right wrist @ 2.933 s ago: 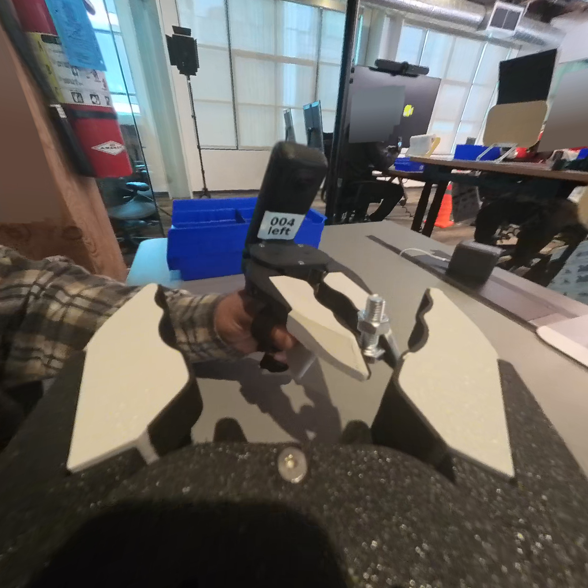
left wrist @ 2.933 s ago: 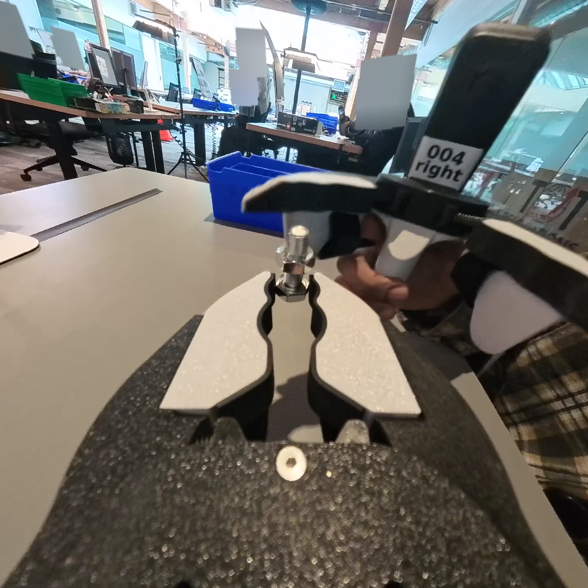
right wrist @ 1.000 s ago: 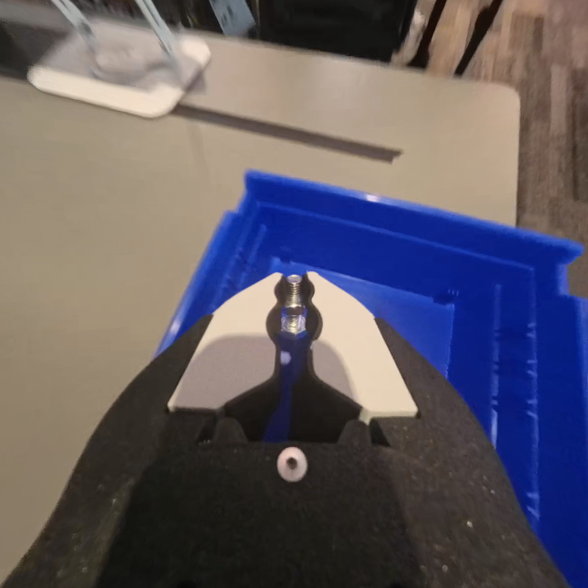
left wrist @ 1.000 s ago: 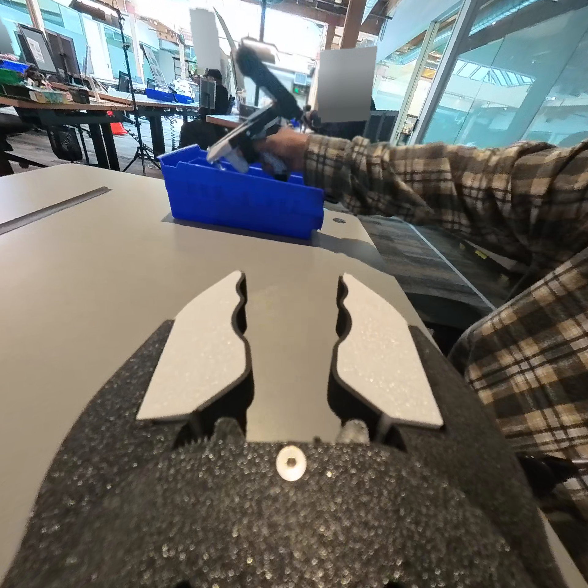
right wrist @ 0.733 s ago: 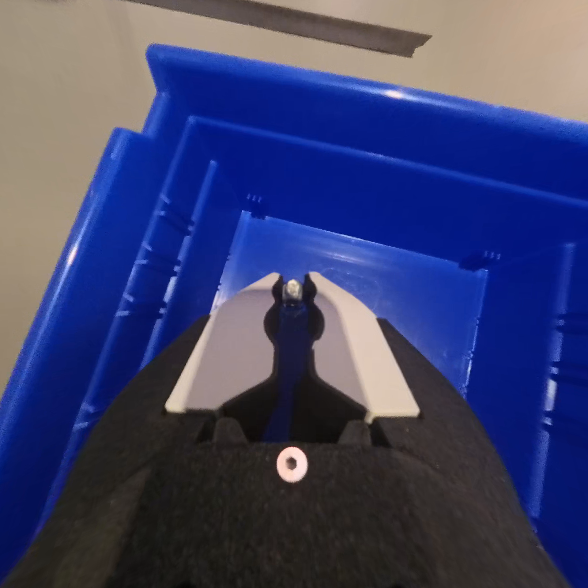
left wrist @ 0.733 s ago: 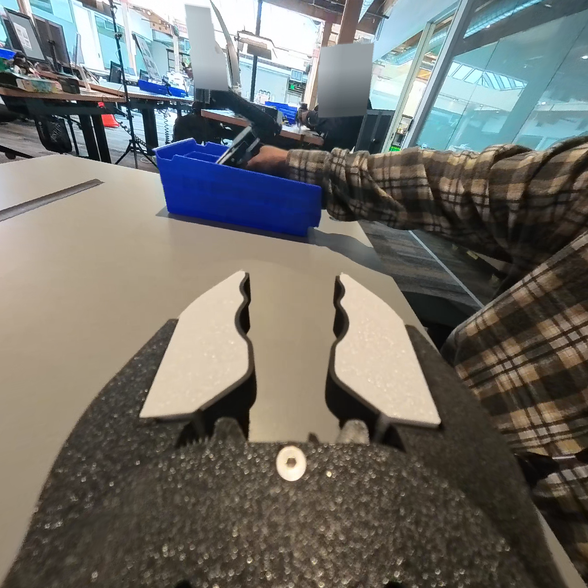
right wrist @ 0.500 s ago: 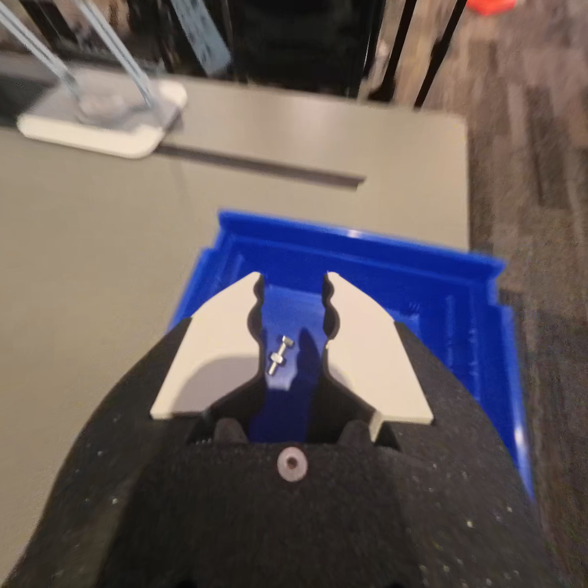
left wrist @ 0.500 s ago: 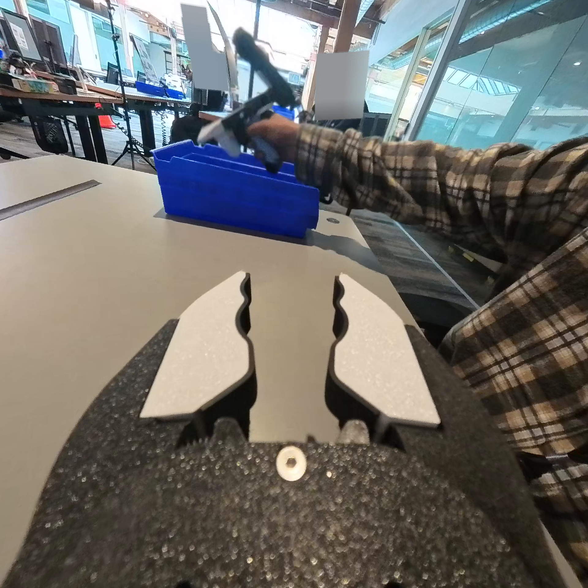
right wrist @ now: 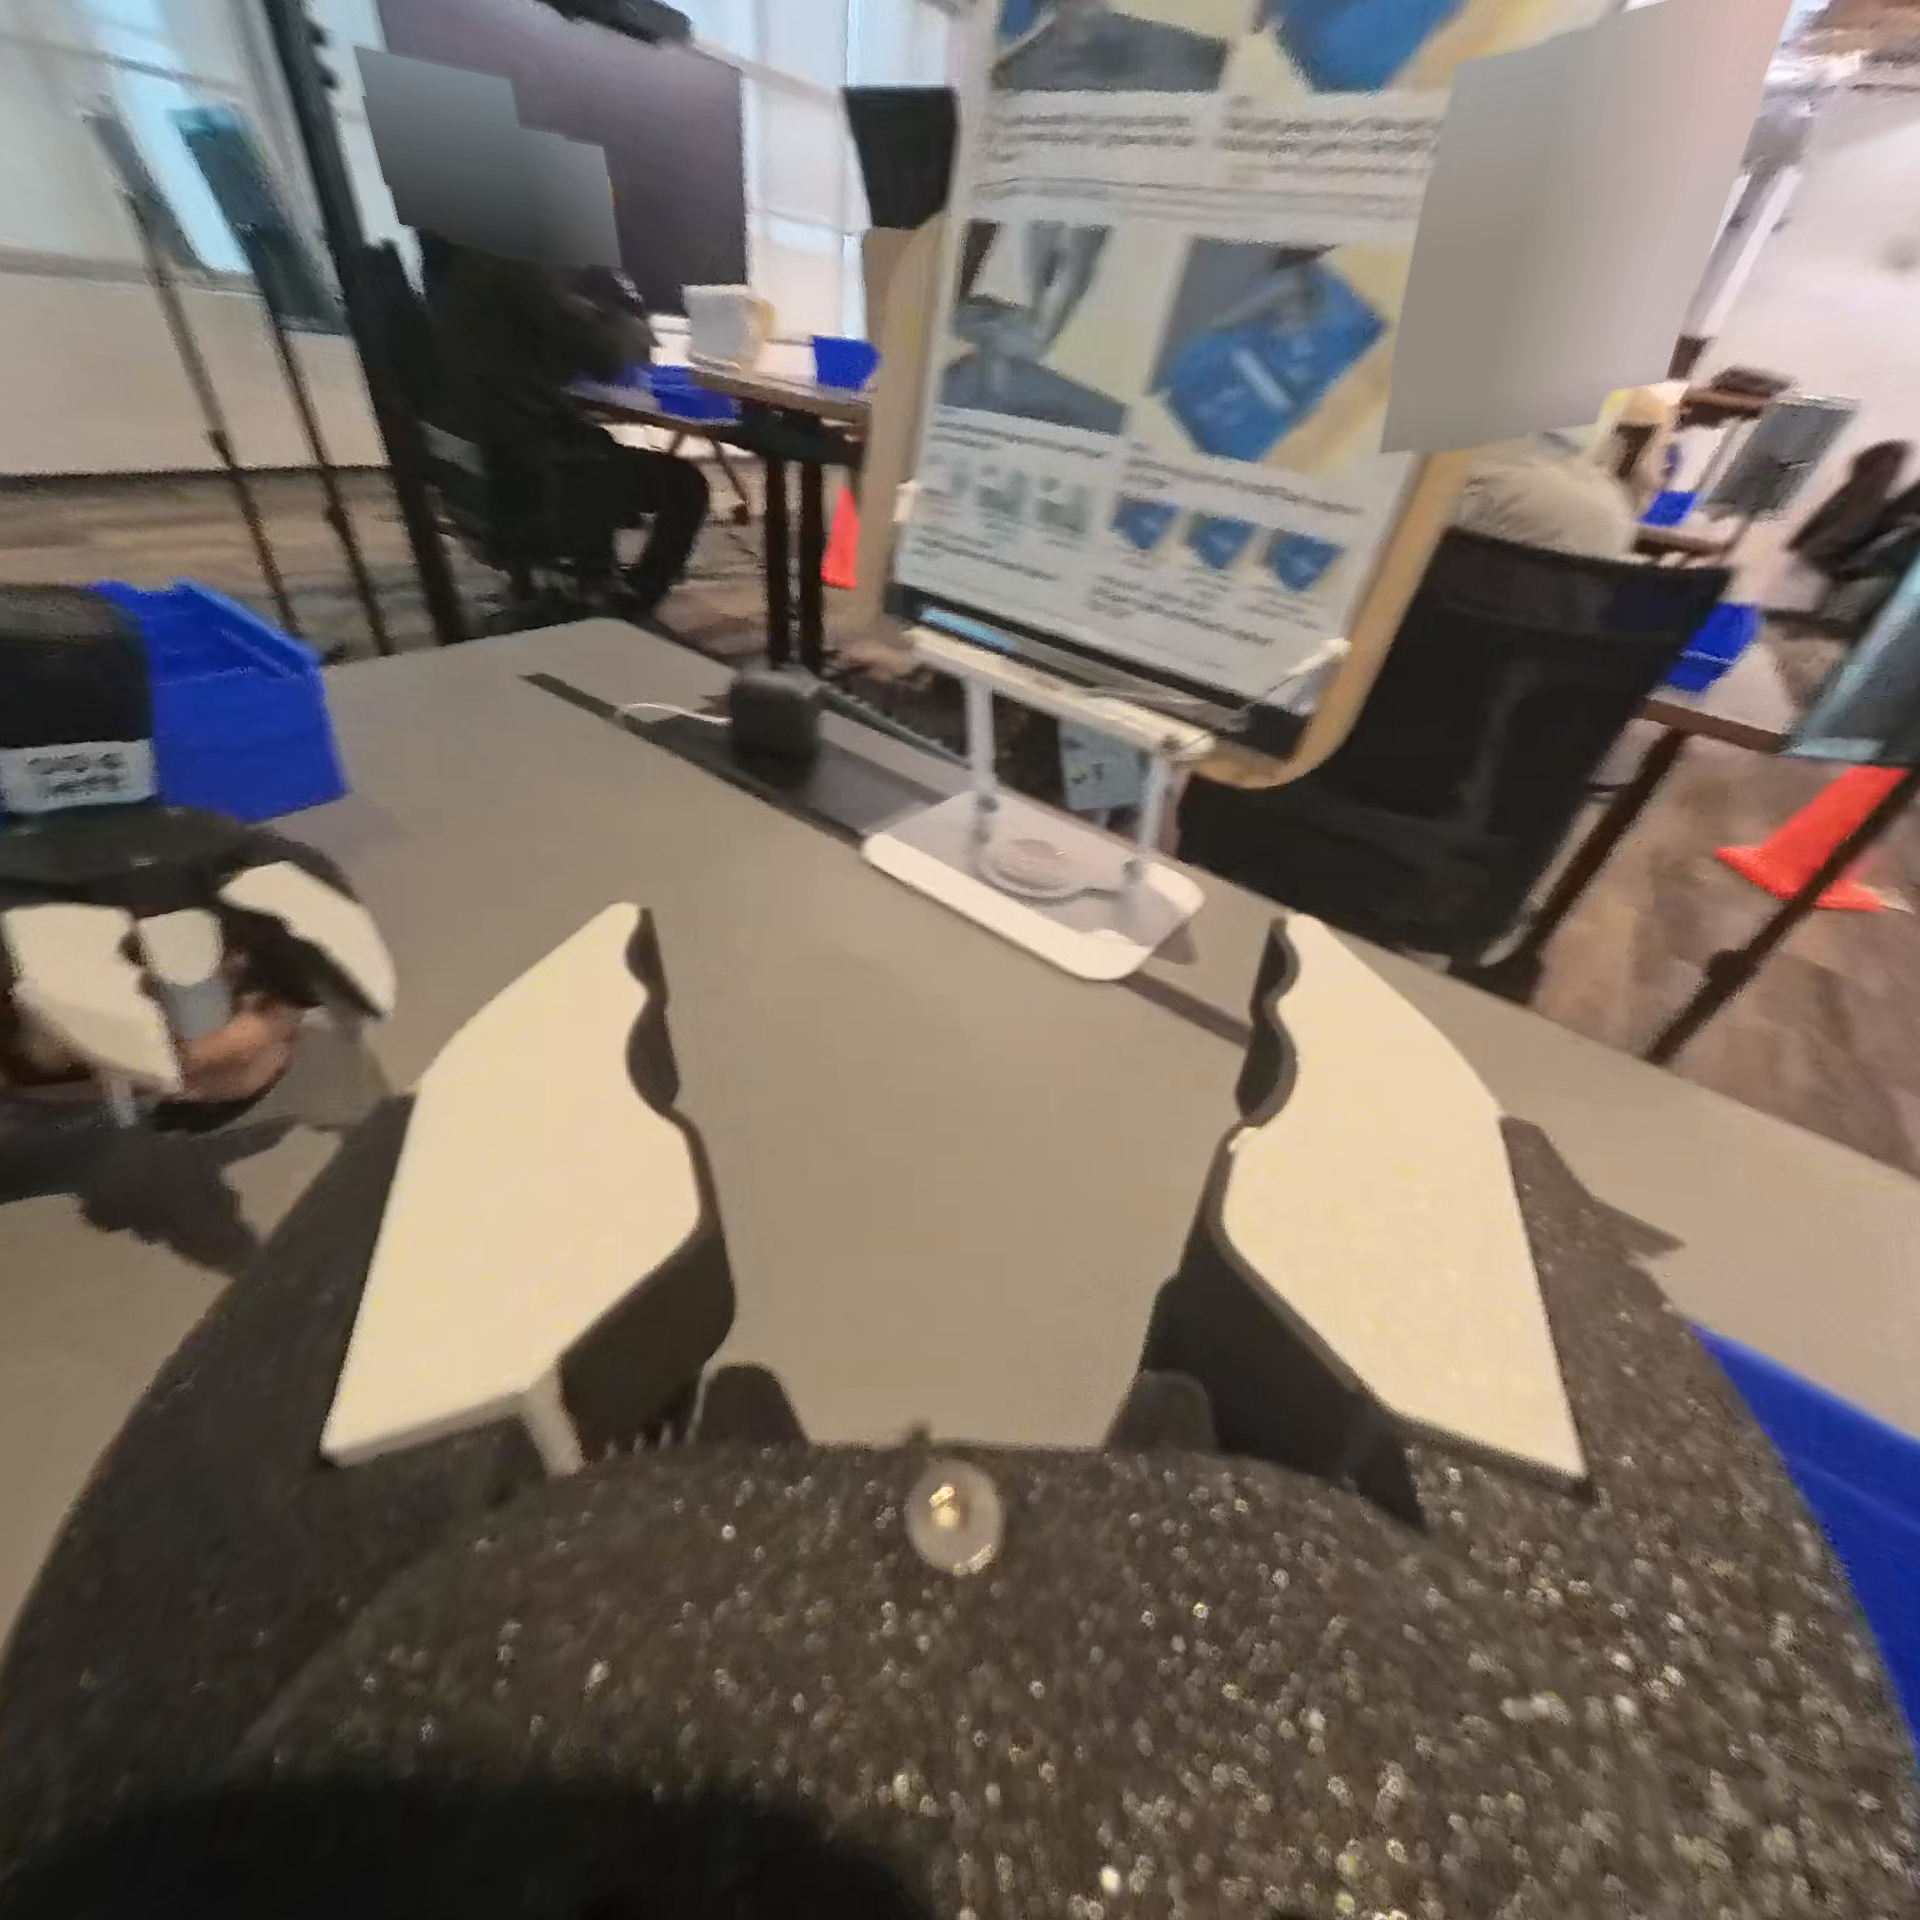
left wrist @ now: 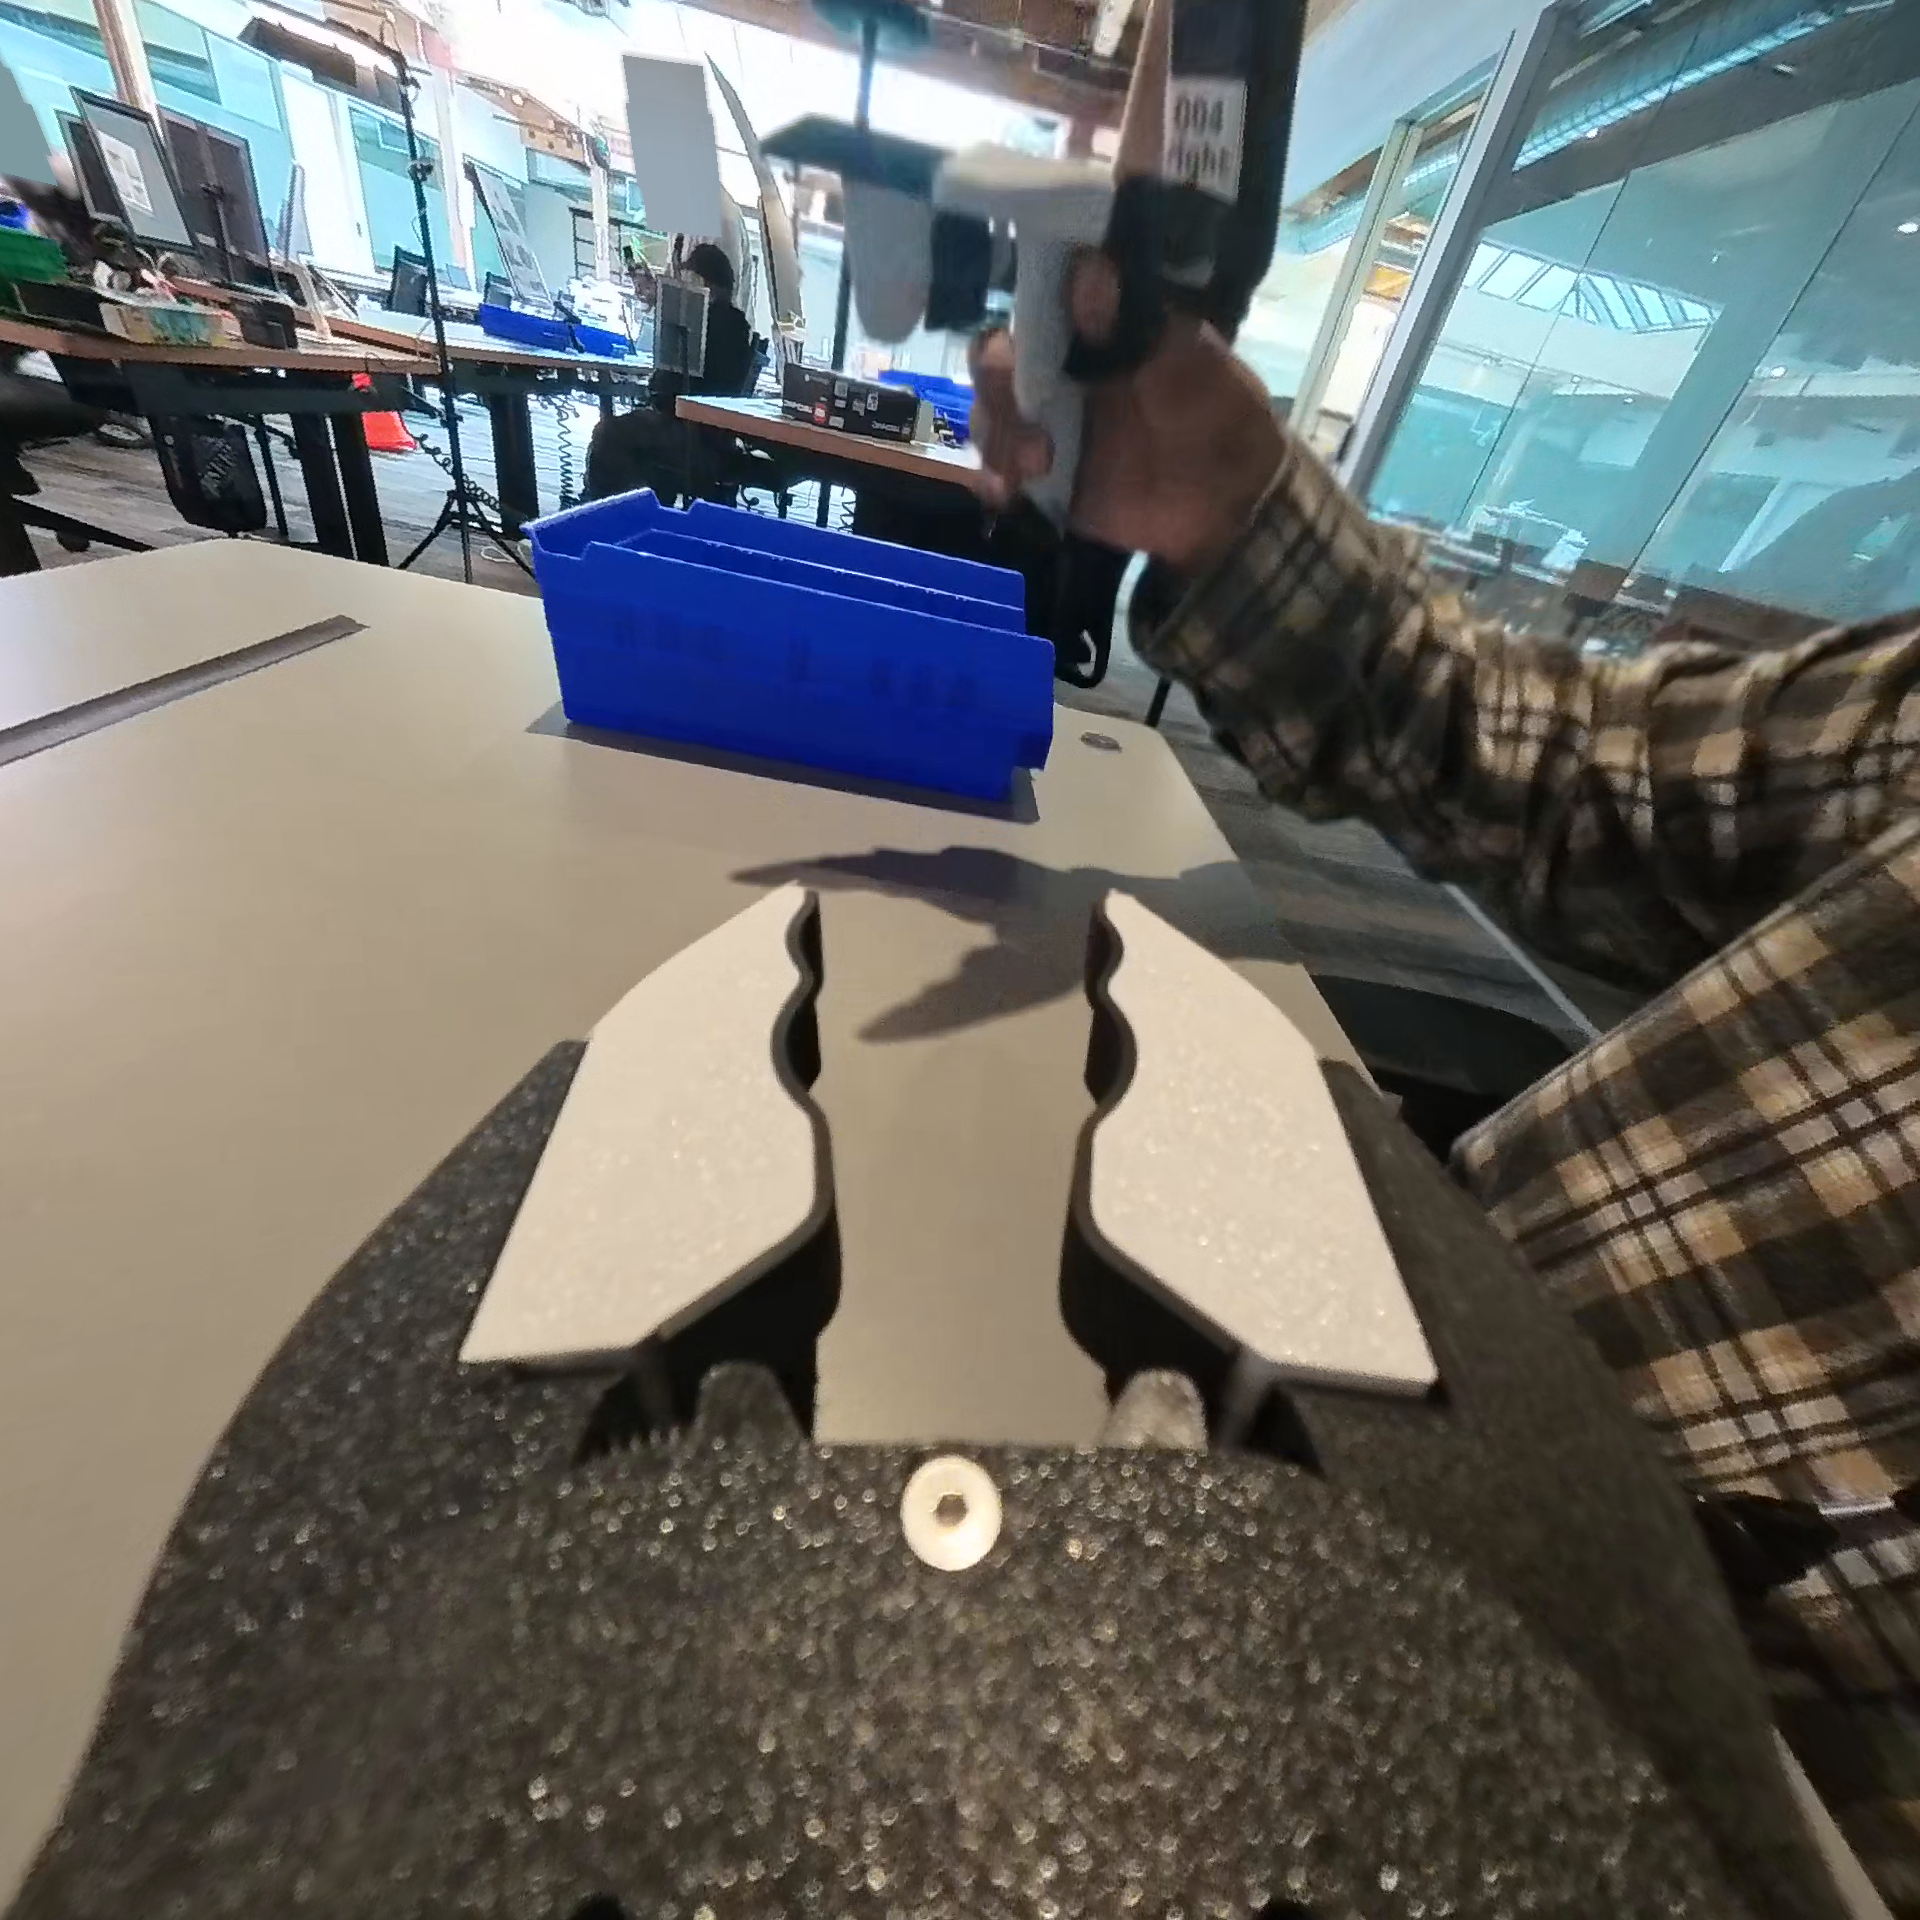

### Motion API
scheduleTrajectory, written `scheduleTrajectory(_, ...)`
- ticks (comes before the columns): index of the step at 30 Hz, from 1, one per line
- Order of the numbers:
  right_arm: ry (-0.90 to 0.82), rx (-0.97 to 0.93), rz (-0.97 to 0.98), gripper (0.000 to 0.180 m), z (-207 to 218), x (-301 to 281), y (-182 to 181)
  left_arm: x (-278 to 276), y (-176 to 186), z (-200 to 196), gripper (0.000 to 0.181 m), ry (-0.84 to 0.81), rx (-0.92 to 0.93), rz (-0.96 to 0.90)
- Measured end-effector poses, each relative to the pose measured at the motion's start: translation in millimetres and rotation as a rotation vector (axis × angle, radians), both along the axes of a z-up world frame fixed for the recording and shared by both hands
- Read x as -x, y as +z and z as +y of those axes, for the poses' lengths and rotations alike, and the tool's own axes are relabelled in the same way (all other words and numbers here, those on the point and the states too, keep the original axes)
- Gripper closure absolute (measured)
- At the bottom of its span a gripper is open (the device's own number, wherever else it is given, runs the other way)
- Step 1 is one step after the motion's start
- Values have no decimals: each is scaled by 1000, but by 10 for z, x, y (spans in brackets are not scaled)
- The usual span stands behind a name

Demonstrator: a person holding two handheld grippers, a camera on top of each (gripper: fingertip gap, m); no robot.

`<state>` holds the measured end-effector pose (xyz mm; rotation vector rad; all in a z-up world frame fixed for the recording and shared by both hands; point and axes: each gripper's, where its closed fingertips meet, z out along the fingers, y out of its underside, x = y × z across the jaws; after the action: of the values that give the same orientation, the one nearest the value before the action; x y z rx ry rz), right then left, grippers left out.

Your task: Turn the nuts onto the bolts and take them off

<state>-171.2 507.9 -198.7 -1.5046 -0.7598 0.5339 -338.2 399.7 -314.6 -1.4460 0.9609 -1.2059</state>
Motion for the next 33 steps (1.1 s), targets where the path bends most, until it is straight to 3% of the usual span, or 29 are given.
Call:
scheduleTrajectory(7,17,62,69,69,-106,358,-980,19,-6,18,133,6,2,1)
scheduleTrajectory(11,-6,69,85,71,-75,365,-1320,23,-24,29,133,9,4,8)
scheduleTrajectory(18,10,76,106,70,-98,332,-1358,78,-29,101,134,46,3,26)
scheduleTrajectory(24,29,47,112,73,-144,381,-1312,387,472,49,135,149,-34,-12)
scheduleTrajectory(29,53,54,97,73,-171,445,-1340,1000,928,-162,136,272,-58,57)
scheduleTrajectory(33,60,55,91,73,-179,464,-1350,1814,1218,-253,138,449,-59,191)
